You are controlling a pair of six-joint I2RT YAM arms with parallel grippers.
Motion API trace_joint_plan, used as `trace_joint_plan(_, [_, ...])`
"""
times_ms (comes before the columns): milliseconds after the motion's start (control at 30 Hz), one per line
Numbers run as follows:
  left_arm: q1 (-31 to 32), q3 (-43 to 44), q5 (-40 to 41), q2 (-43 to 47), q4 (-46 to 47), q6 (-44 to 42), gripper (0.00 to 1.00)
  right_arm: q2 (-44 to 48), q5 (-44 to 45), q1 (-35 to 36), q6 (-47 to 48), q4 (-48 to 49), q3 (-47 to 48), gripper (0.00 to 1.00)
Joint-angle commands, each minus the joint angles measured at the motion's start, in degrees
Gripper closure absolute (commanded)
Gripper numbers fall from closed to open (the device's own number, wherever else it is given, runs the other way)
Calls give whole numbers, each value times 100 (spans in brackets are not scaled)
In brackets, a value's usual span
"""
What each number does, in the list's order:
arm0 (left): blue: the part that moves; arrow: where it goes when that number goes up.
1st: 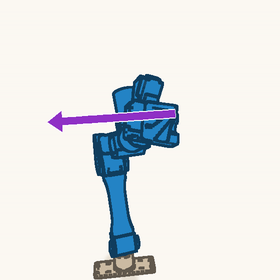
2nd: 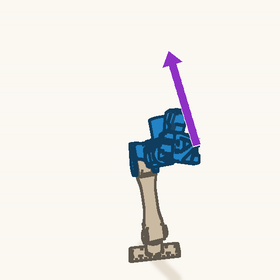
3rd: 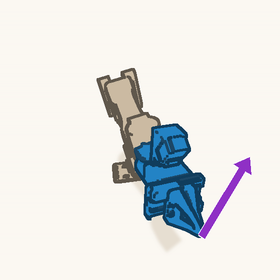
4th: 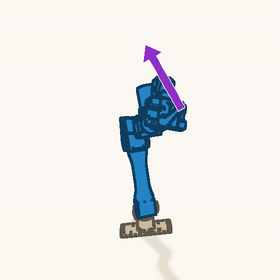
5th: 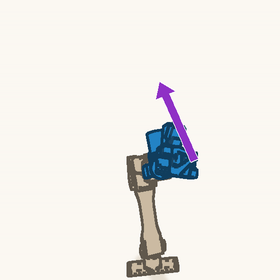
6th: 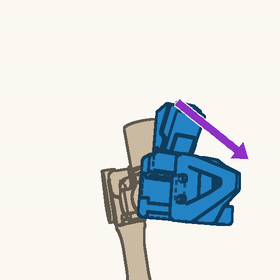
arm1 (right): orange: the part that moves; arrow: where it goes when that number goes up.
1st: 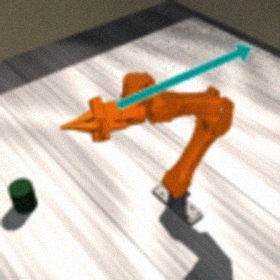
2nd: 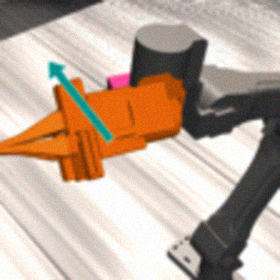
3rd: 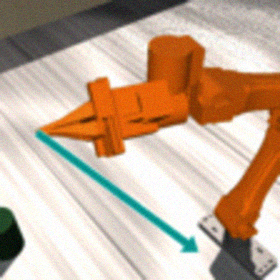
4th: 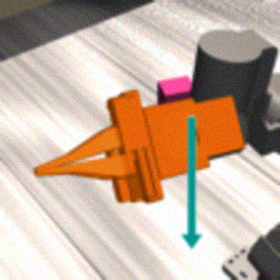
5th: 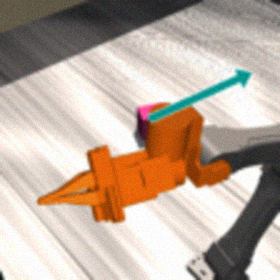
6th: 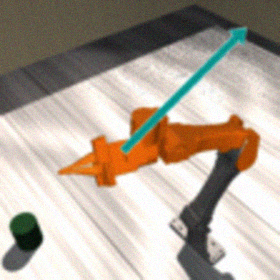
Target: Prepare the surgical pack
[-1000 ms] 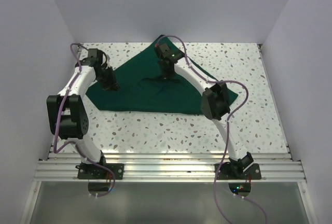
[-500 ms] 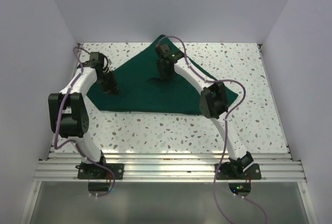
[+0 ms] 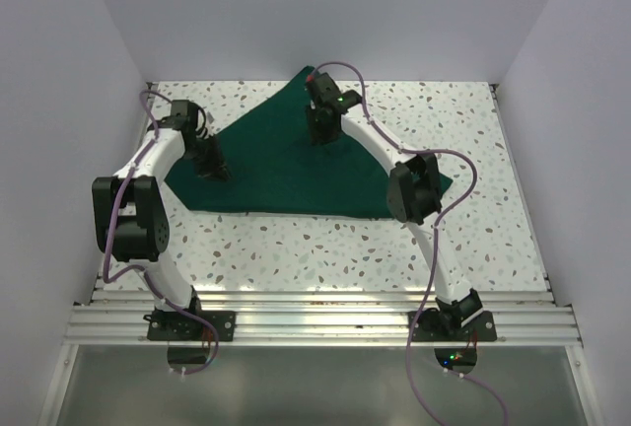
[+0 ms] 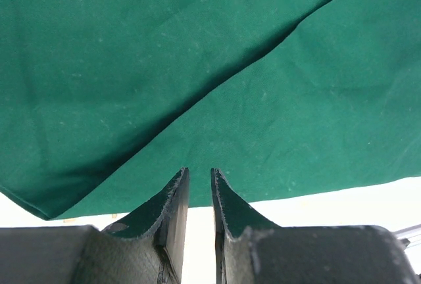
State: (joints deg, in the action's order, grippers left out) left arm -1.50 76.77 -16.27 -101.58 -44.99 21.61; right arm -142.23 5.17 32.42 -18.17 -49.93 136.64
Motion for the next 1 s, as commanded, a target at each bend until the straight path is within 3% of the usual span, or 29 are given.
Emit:
trace_joint_plan(0, [-52, -145, -113, -29, 149, -165, 77, 117, -473, -34, -300, 133, 257, 71])
trace_joint_plan(167, [-52, -285, -113, 41, 131, -192, 77, 196, -920, -245, -556, 369, 144, 88])
trace_joint_plan(367, [-52, -277, -78, 103, 96, -209, 78, -190, -2002, -272, -837, 870, -14, 96])
trace_joint_plan(667, [-52, -759, -464, 297, 201, -60, 78, -357, -2046, -316, -1012, 2048, -682, 97])
trace_joint_plan(967, [-70, -1191, -140, 306, 351, -86, 80, -1043, -1704, -562, -1373, 2049, -14, 98])
